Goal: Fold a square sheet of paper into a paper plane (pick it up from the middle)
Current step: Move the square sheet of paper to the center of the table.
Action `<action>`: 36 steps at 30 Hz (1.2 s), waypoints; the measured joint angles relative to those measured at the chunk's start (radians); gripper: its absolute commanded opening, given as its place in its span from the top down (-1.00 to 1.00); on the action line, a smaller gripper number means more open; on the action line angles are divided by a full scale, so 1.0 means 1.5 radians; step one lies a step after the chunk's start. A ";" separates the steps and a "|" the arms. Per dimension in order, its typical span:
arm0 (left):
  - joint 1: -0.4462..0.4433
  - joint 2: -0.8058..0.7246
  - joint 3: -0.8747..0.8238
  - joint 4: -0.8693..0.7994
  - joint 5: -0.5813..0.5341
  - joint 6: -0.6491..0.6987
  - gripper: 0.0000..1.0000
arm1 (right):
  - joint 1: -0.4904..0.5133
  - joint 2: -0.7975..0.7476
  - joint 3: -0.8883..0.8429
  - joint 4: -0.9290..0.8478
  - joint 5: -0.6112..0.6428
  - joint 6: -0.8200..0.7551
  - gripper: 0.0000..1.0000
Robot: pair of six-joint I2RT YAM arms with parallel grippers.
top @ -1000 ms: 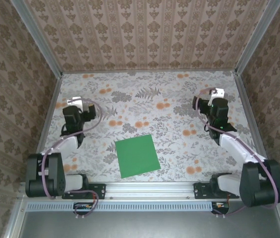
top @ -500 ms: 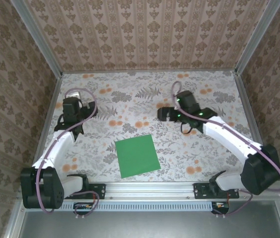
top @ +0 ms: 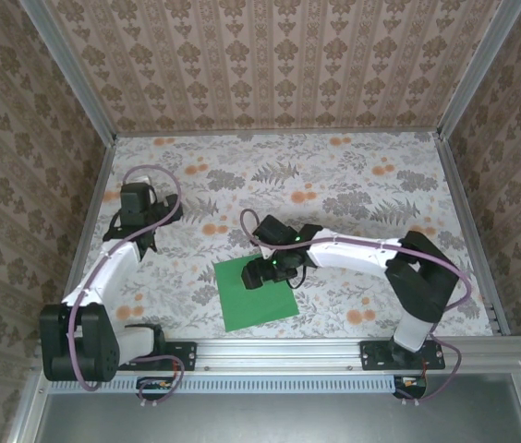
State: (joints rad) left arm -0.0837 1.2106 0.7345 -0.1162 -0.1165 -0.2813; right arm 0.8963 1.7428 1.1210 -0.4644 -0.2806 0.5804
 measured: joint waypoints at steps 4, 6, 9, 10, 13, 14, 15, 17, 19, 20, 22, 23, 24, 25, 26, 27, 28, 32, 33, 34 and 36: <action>0.000 0.024 0.000 0.000 -0.001 0.000 -1.00 | 0.001 0.044 0.018 -0.027 -0.014 -0.004 -0.57; 0.000 0.032 0.000 0.000 -0.001 -0.002 -1.00 | -0.003 0.054 0.021 -0.036 -0.015 -0.009 -0.57; 0.000 0.042 0.004 0.000 -0.001 -0.003 -1.00 | -0.015 0.065 0.022 -0.054 -0.012 -0.028 -0.57; 0.000 0.045 0.006 0.000 -0.002 -0.003 -1.00 | -0.025 0.069 0.022 -0.061 -0.011 -0.037 -0.57; 0.000 0.048 0.011 0.000 -0.002 -0.005 -1.00 | -0.067 0.071 0.024 -0.073 -0.004 -0.062 -0.57; 0.000 0.048 0.012 0.000 -0.002 -0.005 -1.00 | -0.086 0.071 0.024 -0.075 -0.001 -0.071 -0.57; 0.000 0.048 0.014 0.000 -0.002 -0.006 -1.00 | -0.108 0.071 0.025 -0.078 0.006 -0.079 -0.57; 0.000 0.048 0.017 0.000 -0.003 -0.008 -1.00 | -0.155 0.073 0.030 -0.081 0.021 -0.096 -0.57; 0.000 0.048 0.017 0.001 -0.003 -0.010 -1.00 | -0.202 0.084 0.043 -0.083 0.036 -0.112 -0.56; 0.000 0.048 0.017 0.001 -0.003 -0.010 -1.00 | -0.222 0.091 0.052 -0.083 0.042 -0.119 -0.56; 0.000 0.048 0.017 0.000 -0.003 -0.011 -1.00 | -0.259 0.108 0.077 -0.085 0.064 -0.134 -0.48; 0.000 0.048 0.017 0.000 -0.003 -0.012 -1.00 | -0.272 0.116 0.088 -0.087 0.074 -0.139 -0.46; 0.000 0.048 0.017 0.000 -0.002 -0.013 -1.00 | -0.284 0.126 0.102 -0.090 0.087 -0.144 -0.45; 0.000 0.048 0.017 0.000 -0.002 -0.015 -1.00 | -0.293 0.134 0.117 -0.094 0.102 -0.149 -0.45; 0.000 0.048 0.017 0.000 -0.002 -0.017 -1.00 | -0.298 0.137 0.126 -0.096 0.115 -0.151 -0.46; 0.000 0.048 0.017 0.000 -0.001 -0.020 -1.00 | -0.303 0.138 0.134 -0.098 0.128 -0.153 -0.46; 0.000 0.048 0.017 0.000 0.002 -0.024 -1.00 | -0.302 0.137 0.141 -0.103 0.135 -0.154 -0.46; 0.000 0.053 0.017 0.002 0.020 -0.046 -1.00 | -0.268 0.137 0.175 -0.107 0.138 -0.148 -0.46; 0.000 0.057 0.017 0.003 0.027 -0.053 -1.00 | -0.252 0.137 0.183 -0.102 0.137 -0.142 -0.45; 0.000 0.063 0.017 0.004 0.034 -0.060 -1.00 | -0.236 0.137 0.189 -0.096 0.132 -0.135 -0.43; -0.001 0.076 0.017 0.005 0.045 -0.071 -1.00 | -0.213 0.146 0.211 -0.094 0.126 -0.118 -0.41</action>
State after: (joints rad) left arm -0.0849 1.3243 0.7593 -0.1081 -0.0486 -0.3874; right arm 0.5766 1.9625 1.4368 -0.6052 -0.0921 0.4030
